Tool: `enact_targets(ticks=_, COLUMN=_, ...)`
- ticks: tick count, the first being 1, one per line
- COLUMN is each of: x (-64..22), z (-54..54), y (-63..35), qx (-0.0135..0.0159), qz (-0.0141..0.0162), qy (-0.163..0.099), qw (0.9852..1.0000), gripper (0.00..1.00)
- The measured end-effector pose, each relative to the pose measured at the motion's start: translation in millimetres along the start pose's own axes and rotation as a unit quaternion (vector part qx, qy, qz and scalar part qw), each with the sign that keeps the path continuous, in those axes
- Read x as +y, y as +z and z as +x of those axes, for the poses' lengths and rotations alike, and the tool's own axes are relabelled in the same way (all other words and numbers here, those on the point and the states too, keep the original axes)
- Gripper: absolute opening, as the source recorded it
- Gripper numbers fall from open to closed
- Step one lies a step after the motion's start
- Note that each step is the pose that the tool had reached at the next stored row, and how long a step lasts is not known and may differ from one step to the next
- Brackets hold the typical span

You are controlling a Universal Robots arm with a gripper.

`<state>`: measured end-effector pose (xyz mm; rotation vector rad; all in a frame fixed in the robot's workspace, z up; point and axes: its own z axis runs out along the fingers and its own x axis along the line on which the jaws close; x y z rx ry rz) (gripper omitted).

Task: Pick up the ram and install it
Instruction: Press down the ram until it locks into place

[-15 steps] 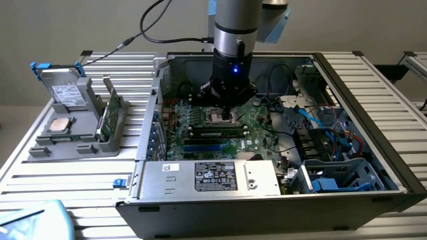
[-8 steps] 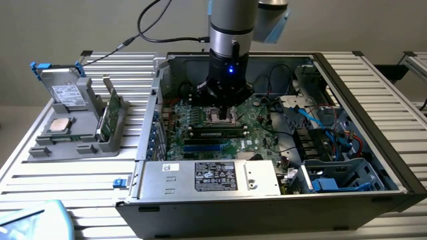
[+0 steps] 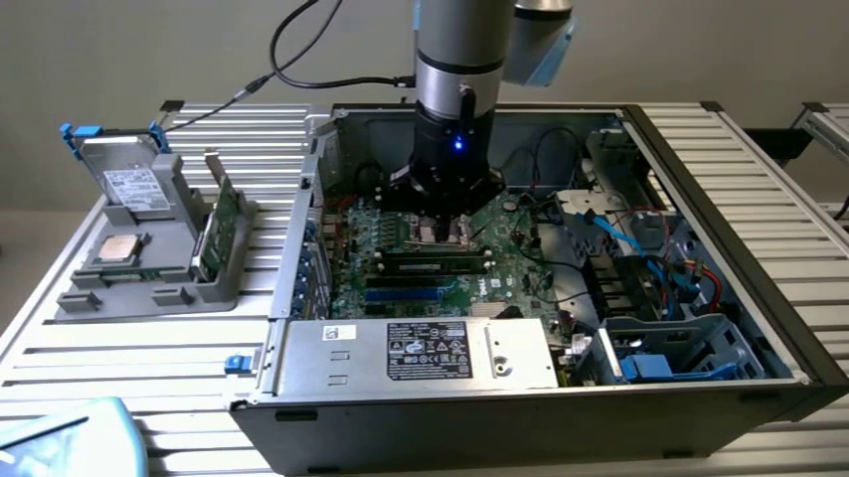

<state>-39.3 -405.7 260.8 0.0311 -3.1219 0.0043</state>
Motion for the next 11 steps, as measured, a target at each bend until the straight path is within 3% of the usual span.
enact_targets(ticks=5, x=-4.7, z=0.1, y=-0.1, qx=-0.0002, qz=-0.0086, qy=0.000, qw=1.0000, gripper=0.11)
enact_targets(ticks=11, x=-4.7, z=0.1, y=-0.1, qx=-0.0002, qz=-0.0086, qy=0.000, qw=1.0000, gripper=0.11)
